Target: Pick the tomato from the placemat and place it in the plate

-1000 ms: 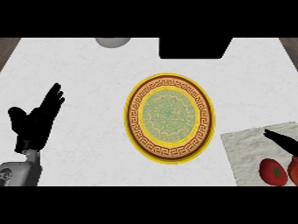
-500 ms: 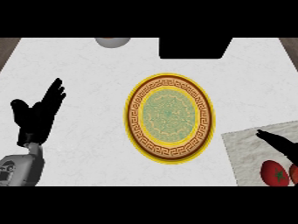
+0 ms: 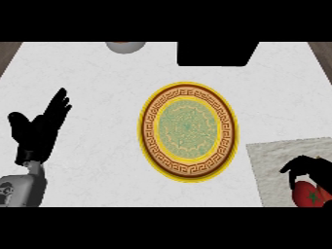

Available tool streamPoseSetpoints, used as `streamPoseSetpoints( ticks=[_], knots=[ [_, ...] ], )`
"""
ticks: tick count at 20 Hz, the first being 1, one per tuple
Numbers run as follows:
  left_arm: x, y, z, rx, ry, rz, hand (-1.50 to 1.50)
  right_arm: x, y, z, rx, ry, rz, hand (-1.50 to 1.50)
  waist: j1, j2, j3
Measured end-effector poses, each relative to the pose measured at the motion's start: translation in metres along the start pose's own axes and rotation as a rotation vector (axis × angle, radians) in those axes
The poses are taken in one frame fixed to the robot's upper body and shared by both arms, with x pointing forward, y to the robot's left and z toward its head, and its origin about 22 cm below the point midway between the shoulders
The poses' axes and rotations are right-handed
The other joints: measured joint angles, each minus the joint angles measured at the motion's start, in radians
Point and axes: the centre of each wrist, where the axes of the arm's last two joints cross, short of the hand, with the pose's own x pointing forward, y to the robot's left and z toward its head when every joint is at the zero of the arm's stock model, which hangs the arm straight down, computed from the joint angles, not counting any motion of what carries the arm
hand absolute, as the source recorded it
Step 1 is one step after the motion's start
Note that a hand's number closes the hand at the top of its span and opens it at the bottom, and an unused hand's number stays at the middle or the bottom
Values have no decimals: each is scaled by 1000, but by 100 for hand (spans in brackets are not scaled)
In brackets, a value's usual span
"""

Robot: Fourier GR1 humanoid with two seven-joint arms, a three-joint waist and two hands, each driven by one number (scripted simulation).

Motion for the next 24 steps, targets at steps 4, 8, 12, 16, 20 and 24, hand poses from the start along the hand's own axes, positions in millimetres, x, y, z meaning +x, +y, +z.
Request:
streamPoseSetpoints(
  ticks=[4, 8, 12, 16, 20, 24],
  knots=[
    [-3, 1, 0, -4, 6, 0, 0, 4, 8, 1, -26, -28, -18, 150, -2, -1, -3],
    [-1, -2, -1, -10, 1, -2, 0, 68, 20, -50, -53, -79, 27, 150, 5, -6, -19],
    [1, -7, -3, -34, -1, -8, 0, 147, 29, -100, -108, -144, 32, 150, 36, -7, -18],
    [1, -9, -5, -42, 1, -7, 0, 218, 30, -125, -249, -150, 38, 150, 46, -5, -1],
    [-2, -9, -4, -39, 12, -7, 0, 270, 14, -127, -492, -133, 50, 150, 40, -11, 6],
    [-1, -10, -5, -34, 7, -7, 0, 308, 3, -123, -716, -67, 57, 150, 30, -13, 7]
  ],
)
